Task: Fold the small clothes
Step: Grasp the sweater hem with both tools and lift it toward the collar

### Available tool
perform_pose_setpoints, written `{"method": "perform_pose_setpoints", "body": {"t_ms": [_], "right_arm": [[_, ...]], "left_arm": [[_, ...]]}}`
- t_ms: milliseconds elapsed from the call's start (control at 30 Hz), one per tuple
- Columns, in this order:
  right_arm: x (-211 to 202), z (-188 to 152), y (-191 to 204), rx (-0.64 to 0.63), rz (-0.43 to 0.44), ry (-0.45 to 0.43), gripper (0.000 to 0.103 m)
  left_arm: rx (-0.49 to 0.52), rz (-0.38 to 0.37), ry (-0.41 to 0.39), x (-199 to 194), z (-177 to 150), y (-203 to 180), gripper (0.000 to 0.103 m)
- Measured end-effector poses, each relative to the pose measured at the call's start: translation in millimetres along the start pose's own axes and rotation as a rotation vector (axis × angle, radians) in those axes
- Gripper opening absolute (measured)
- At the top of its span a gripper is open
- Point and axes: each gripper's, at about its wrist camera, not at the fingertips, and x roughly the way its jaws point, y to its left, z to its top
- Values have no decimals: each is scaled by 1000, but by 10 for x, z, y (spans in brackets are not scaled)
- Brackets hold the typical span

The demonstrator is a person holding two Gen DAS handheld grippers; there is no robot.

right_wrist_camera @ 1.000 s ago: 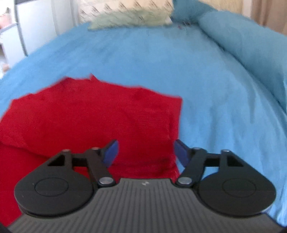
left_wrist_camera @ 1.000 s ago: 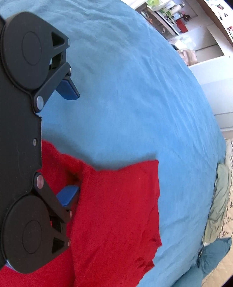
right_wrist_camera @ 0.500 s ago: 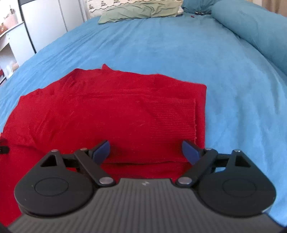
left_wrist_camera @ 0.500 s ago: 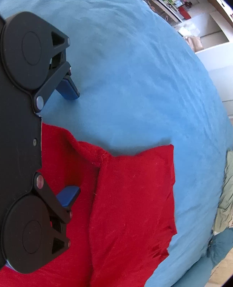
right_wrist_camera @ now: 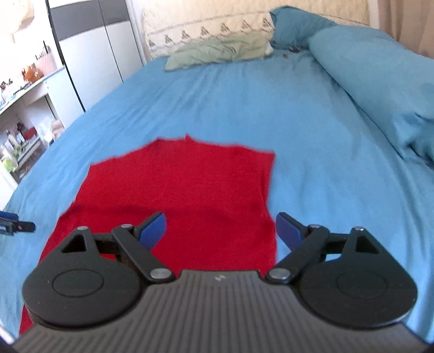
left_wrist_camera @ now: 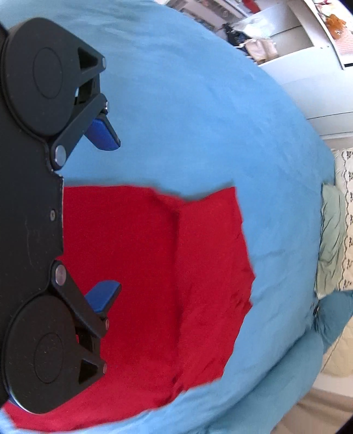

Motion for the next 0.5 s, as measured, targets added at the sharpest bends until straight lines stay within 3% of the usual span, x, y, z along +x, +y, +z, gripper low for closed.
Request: {"method": "perform_pose_setpoints", "body": {"t_ms": [133, 333, 500], "right_arm": [[-393, -540, 52, 10, -52, 115, 103], [-567, -1198, 137, 81, -105, 231, 101], [-508, -1552, 138, 120, -140, 283, 96]], "left_arm": [[9, 15, 62, -277, -518, -14, 103], [-63, -21, 188, -270, -1241, 49, 101], [-63, -19, 241, -128, -1605, 32, 84]]}}
